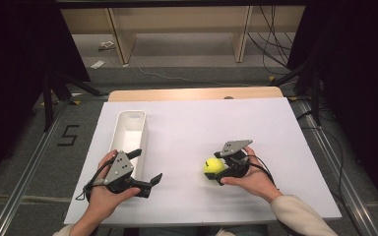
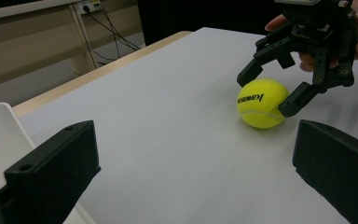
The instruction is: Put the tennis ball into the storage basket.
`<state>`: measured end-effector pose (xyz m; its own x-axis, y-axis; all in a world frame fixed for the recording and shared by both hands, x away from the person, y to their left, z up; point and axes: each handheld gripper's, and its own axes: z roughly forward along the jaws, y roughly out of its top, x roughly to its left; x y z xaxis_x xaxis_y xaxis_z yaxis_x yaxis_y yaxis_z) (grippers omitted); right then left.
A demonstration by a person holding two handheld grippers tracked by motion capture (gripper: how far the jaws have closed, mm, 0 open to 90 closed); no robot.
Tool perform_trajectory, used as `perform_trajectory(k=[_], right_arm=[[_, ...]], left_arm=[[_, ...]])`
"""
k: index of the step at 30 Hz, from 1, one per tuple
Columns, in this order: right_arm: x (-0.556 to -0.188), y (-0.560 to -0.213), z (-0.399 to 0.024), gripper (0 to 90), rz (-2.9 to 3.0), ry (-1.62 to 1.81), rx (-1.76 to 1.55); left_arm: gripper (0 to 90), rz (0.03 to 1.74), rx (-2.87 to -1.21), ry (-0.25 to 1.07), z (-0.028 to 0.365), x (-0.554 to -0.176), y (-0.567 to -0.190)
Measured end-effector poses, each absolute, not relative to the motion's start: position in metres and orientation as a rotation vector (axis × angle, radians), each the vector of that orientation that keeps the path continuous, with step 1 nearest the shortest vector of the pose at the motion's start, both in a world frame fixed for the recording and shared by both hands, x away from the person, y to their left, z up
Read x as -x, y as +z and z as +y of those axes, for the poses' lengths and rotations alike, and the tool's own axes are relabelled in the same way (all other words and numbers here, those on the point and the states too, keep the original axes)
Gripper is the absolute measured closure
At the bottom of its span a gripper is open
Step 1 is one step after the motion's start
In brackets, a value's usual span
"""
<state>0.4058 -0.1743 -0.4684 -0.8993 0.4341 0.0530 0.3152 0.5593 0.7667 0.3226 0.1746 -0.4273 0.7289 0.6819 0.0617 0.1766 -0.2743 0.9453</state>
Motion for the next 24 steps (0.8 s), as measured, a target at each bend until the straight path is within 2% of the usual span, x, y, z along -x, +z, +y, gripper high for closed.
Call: perform_trajectory(k=[15, 24], right_arm=[[-0.409, -0.477, -0.169, 15.7, 2.687, 1.212, -0.635], [-0.41, -0.479, -0.17, 19.1, 2.692, 1.207, -0.657]], left_arm=[[0.0, 0.676, -1.816, 0.562, 0.175, -0.323, -0.428], [0.0, 0.674, -1.818, 0.561, 0.174, -0.322, -0.428]])
